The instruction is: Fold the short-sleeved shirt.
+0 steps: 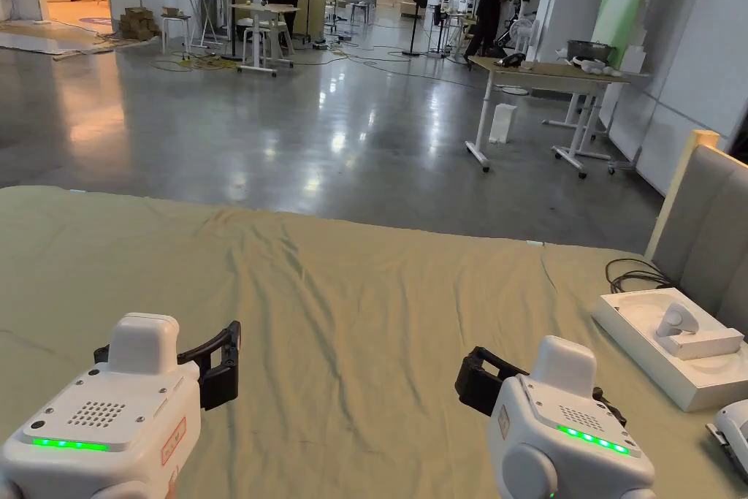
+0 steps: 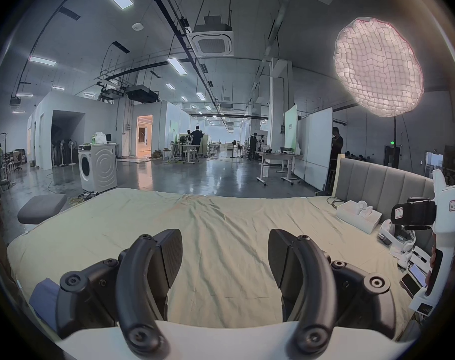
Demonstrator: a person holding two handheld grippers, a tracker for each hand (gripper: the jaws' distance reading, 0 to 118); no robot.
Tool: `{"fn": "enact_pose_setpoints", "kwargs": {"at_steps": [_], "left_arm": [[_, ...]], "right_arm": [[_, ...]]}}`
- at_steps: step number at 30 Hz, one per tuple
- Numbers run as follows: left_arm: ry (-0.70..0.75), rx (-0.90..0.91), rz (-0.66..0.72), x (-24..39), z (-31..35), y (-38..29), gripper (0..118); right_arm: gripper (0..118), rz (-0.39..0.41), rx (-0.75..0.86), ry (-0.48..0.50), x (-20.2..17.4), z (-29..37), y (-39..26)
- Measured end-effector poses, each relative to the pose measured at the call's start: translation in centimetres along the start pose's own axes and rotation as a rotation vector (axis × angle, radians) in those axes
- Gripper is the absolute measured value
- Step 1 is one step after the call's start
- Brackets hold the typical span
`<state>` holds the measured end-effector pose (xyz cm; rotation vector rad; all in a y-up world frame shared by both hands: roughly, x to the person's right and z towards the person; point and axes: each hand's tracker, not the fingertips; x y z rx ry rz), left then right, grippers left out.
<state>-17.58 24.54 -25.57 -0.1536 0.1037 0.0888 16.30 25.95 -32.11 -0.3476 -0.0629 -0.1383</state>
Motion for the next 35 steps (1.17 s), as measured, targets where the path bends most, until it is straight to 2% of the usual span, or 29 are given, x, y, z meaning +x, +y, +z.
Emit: {"fn": "enact_pose_setpoints", "kwargs": {"at_steps": [6,10,20,29,35], "left_arm": [[0.010,0.029,-0.005,0.0,-0.1,-0.3,73],[0.026,0.007,-0.019,-0.1,-0.6,-0.3,73],[0.012,-0.006,-0.025,0.0,-0.8,-0.6,73],[0.007,-0.005,-0.034,-0.1,-0.9,-0.9,73],[0.013,-0.002,-0.035,0.0,-0.7,-0.9,73]], "right_arm": [[113,-0.011,-0.016,-0.014,0.4,-0.5,0.0],[113,-0.028,-0.061,0.056,0.8,-1.1,-0.3],[113,-0.041,-0.049,0.149,1.1,-1.2,-0.9],[117,0.067,0.197,0.054,0.4,-0.1,-1.9],[117,0.090,0.190,0.065,0.4,0.1,-2.3]]}}
